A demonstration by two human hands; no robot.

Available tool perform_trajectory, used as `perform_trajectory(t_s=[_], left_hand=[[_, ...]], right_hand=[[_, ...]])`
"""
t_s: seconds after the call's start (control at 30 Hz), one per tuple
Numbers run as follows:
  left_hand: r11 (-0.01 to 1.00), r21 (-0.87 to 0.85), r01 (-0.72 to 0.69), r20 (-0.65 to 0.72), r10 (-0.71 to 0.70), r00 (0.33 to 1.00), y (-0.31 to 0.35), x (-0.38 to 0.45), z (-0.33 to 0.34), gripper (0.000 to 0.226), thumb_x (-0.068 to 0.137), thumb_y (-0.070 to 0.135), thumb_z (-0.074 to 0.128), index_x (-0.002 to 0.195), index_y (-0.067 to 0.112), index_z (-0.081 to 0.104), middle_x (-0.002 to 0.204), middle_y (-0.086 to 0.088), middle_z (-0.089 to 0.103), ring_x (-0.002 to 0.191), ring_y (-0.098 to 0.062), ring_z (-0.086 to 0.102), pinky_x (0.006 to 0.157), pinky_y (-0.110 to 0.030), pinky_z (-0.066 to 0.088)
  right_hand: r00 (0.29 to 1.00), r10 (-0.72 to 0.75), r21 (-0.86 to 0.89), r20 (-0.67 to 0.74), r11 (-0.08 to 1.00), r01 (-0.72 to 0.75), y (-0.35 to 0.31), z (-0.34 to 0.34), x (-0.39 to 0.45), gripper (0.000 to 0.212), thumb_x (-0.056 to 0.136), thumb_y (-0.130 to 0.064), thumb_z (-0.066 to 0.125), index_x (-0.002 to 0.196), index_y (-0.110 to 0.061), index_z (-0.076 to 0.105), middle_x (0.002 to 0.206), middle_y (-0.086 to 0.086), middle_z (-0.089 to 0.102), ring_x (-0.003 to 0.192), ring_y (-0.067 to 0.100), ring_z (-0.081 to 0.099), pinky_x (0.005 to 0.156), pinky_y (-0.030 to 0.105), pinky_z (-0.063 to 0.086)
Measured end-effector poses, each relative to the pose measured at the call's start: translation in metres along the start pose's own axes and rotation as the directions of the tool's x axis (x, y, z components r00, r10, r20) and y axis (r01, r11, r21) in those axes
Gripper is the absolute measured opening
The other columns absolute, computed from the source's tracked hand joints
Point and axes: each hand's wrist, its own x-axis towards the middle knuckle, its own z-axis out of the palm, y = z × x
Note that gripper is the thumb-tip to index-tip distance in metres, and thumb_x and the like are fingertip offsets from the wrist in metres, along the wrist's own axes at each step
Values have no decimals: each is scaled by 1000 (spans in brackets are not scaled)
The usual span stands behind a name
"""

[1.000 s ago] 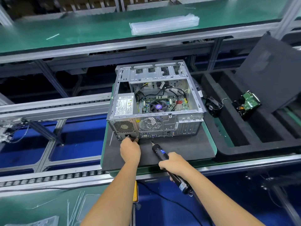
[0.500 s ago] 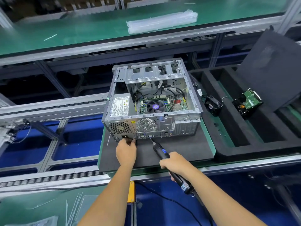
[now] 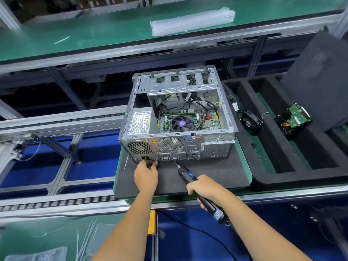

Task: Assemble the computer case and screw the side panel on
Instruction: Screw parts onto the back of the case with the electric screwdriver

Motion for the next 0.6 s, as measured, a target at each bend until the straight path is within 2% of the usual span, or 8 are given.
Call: perform_trajectory(t_s=[0.27,0.43,0.6], left_hand=[[999,-32,-19,15,19,1000,-3,0,0,8,86,22,67,87,15,65,79,3,62,76,-16,53,70,-26,37],[995,-71,-66,45,69,997,-7,-4,-5,6,84,10,65,81,15,62,72,0,61,69,-16,54,68,-25,38],[992,-125,5,61,3,998,-7,-4,-13,8,81,9,63,76,15,64,70,2,62,67,-13,54,60,-22,38]], right_hand=[[1000,-1,1,9,1000,1,1,-2,2,40,64,-24,61,99,-15,42,62,11,53,44,24,52,51,30,47],[1000,-16,-20,-3,1000,16,0,-1,0,36,68,-23,61,98,-15,42,65,12,53,45,25,52,51,30,47],[998,-60,-136,11,989,61,-3,-1,-11,30,71,-22,61,94,-13,45,70,11,54,45,23,54,50,28,47]])
